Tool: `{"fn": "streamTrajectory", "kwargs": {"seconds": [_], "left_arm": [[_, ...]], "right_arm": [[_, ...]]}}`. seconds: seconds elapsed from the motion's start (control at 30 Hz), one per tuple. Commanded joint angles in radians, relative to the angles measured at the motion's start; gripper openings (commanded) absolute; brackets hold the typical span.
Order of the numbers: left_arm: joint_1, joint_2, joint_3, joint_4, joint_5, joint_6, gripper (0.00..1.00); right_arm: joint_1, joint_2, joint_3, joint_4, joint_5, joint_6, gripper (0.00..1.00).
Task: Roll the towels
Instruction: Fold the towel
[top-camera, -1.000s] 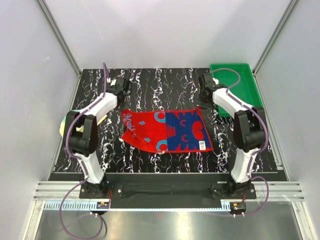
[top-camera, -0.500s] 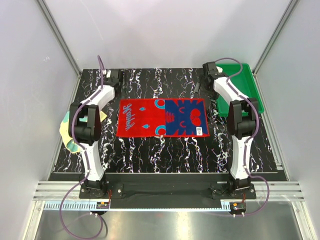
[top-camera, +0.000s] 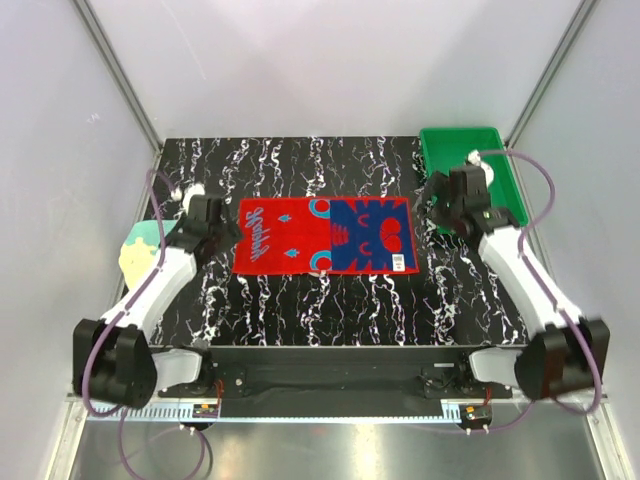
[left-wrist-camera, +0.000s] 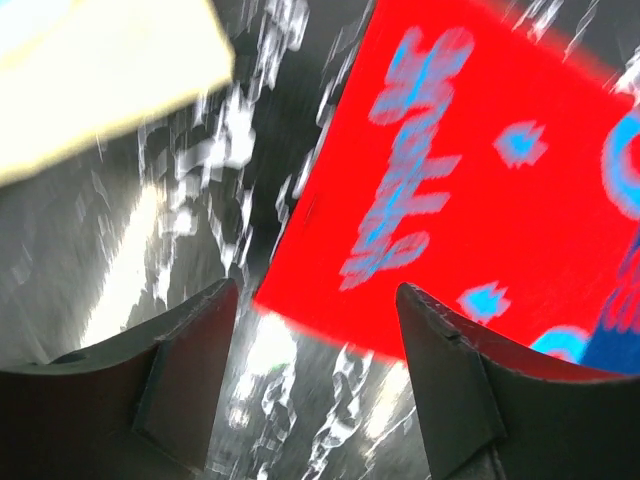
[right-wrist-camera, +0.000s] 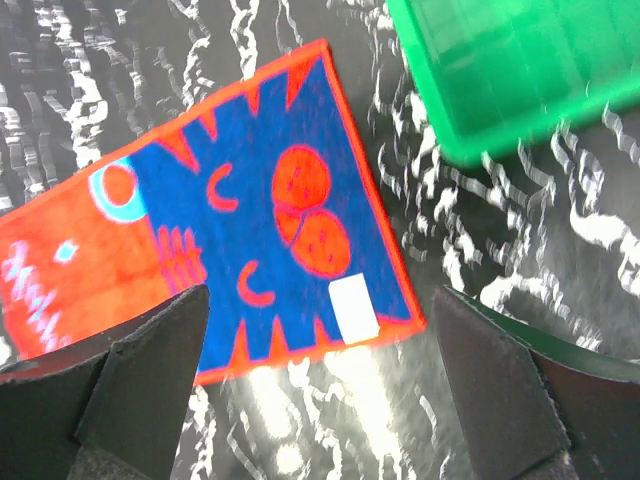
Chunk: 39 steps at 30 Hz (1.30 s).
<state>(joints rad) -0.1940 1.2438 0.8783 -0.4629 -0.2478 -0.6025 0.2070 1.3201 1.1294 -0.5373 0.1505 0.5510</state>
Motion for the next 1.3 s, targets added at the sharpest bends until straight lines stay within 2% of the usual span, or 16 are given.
{"fn": "streamTrajectory", "kwargs": {"seconds": [0.0,0.07,0.13,0.23,0.43,0.63,0.73,0.77,0.8,0.9,1.1,1.27], "left_arm": [[0.004,-0.038,-0.175,0.099,0.111,-0.078,0.68],[0.004,-0.056,-0.250,0.147,0.140,-0.111,0.68],[0.004,-0.052,-0.285,0.197,0.159,-0.128,0.67],[0.004,-0.017,-0.325,0.245,0.168,-0.151,0.66],[0.004,0.078,-0.326,0.309,0.151,-0.180,0.66],[0.002,0.126,-0.315,0.304,0.098,-0.207,0.65],[0.002,0.121,-0.315,0.288,0.072,-0.204,0.54],[0.002,0.121,-0.314,0.285,0.067,-0.197,0.49],[0.002,0.120,-0.314,0.283,0.065,-0.192,0.39],[0.002,0.120,-0.314,0.283,0.059,-0.175,0.23],[0.002,0.121,-0.315,0.300,0.065,-0.163,0.05],[0.002,0.123,-0.315,0.303,0.067,-0.160,0.00]], "right_arm": [[0.005,-0.160,-0.173,0.040,-0.051,0.118,1.00],[0.005,-0.214,-0.250,0.039,-0.090,0.144,0.98],[0.005,-0.266,-0.319,0.062,-0.194,0.156,0.97],[0.005,-0.305,-0.385,0.074,-0.256,0.165,0.95],[0.005,-0.328,-0.450,0.071,-0.243,0.153,0.95],[0.005,-0.254,-0.479,0.123,-0.255,0.156,0.95],[0.005,-0.207,-0.476,0.146,-0.247,0.158,0.95],[0.005,-0.197,-0.474,0.151,-0.241,0.164,0.95],[0.005,-0.176,-0.473,0.157,-0.233,0.165,0.94],[0.005,-0.127,-0.467,0.168,-0.218,0.178,0.86],[0.005,-0.015,-0.453,0.198,-0.206,0.187,0.77],[0.005,0.079,-0.447,0.253,-0.186,0.178,0.68]]}}
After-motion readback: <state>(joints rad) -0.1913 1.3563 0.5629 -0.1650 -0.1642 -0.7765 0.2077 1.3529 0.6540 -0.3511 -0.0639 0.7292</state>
